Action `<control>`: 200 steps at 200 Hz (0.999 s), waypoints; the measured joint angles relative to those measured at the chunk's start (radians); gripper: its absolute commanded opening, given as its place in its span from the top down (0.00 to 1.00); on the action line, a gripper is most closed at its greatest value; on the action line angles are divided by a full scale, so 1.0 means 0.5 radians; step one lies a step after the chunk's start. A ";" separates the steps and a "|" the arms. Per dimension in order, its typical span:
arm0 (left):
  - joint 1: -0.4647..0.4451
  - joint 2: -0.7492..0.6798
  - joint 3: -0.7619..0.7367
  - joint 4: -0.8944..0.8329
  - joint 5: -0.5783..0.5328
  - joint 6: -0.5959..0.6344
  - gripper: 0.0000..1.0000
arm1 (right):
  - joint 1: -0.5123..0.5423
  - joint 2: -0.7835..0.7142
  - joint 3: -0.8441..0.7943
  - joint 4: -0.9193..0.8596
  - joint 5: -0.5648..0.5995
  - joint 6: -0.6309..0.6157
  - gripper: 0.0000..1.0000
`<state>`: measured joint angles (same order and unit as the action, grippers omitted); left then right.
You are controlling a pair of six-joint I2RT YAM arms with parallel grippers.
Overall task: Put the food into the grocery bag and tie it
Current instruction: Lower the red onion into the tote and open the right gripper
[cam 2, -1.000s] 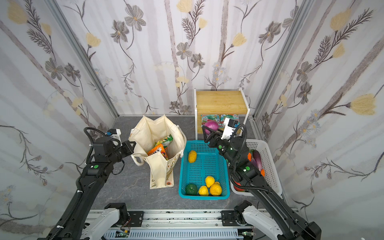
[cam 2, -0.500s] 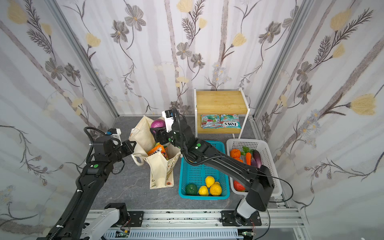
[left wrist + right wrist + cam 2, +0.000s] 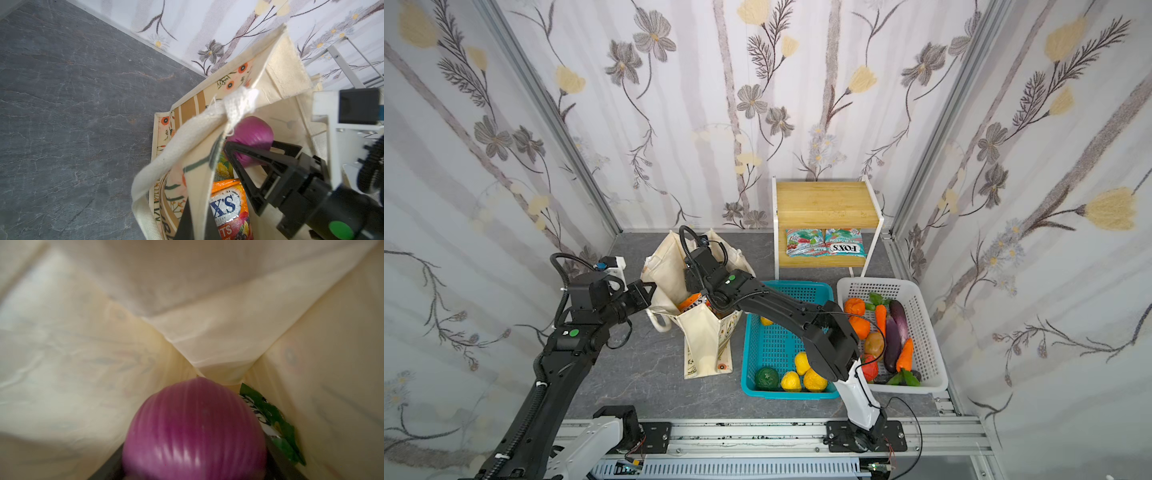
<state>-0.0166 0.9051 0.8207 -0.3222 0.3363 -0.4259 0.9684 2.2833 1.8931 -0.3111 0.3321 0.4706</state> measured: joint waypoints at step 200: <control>0.002 0.049 0.056 -0.032 -0.005 -0.010 1.00 | 0.060 -0.352 0.127 -0.336 0.341 0.005 0.01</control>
<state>-0.0158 0.9295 0.8490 -0.3382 0.3340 -0.4309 0.9985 2.1071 1.9564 -0.4789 0.5026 0.4732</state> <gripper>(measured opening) 0.051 0.996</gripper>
